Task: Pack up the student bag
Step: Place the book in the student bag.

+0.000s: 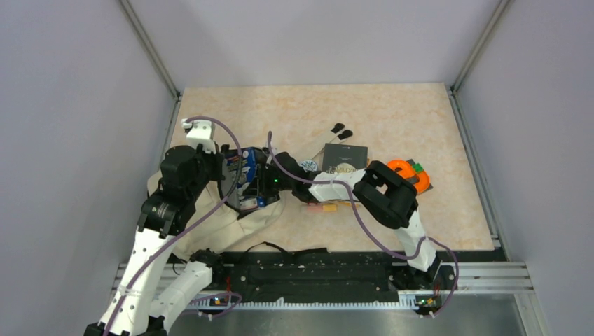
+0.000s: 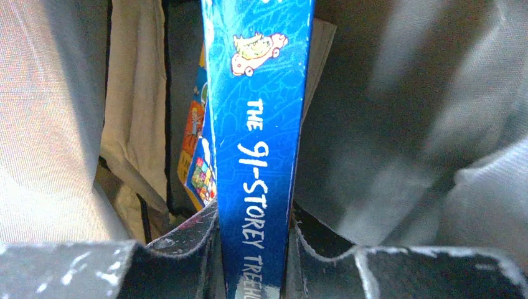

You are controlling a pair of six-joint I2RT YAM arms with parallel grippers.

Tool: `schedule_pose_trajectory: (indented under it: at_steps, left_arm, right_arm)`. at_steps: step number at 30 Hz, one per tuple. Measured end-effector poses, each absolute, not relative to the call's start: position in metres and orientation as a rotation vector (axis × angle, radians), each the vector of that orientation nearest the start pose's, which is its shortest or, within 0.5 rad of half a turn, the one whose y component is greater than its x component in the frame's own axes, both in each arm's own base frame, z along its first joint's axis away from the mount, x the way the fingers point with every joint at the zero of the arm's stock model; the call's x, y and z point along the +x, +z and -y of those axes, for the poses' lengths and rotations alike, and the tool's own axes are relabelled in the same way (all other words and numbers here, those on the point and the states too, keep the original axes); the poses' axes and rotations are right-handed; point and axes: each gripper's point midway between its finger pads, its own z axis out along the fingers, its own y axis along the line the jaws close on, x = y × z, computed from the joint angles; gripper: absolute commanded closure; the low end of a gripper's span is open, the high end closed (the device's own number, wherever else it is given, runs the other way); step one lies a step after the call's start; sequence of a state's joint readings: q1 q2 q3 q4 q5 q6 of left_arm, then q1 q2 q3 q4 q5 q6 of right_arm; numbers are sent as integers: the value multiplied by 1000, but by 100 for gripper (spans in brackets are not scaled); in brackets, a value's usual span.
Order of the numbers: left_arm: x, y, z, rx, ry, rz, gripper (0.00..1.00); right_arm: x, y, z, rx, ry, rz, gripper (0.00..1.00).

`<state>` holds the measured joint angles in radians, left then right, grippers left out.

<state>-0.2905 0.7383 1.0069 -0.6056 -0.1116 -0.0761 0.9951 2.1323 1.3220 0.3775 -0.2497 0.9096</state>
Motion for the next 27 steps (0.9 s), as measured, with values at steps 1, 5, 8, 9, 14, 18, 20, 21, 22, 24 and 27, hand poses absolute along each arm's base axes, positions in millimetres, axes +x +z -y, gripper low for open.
schedule_pose_trajectory:
  at_steps: [1,5,8,9,14,18,20,21,22,24,27]
  left_arm:
    - [260,293,61,129,-142,-1903,100]
    - [263,294,61,127,-144,-1895,100]
    - [265,293,62,128,-144,-1897,100]
    - [266,292,63,128,-146,-1896,100]
    - [268,289,66,135,-161,-1892,100]
    - [272,285,68,139,-172,-1891,100]
    - [272,283,70,144,-180,-1893,100]
    - [273,283,70,146,-183,-1892,100]
    - [272,282,70,146,-183,-1893,100]
    - [273,282,70,145,-182,-1892,100]
    - [274,280,70,143,-182,-1890,100]
  right_arm:
    - [250,80,-527,-296,1359,-2298,100]
    - [250,85,-542,-346,1343,-2295,100]
    - [249,82,-560,-389,1340,-2286,100]
    - [248,79,-565,-402,1338,-2289,100]
    - [245,73,-583,-442,1355,-2282,95]
    - [246,72,-591,-467,1366,-2268,73]
    - [246,72,-592,-480,1364,-2263,64]
    - [246,72,-592,-486,1363,-2258,57]
    - [246,72,-592,-492,1363,-2253,51]
    - [247,70,-591,-513,1350,-2236,42]
    - [244,73,-591,-542,1363,-2195,33]
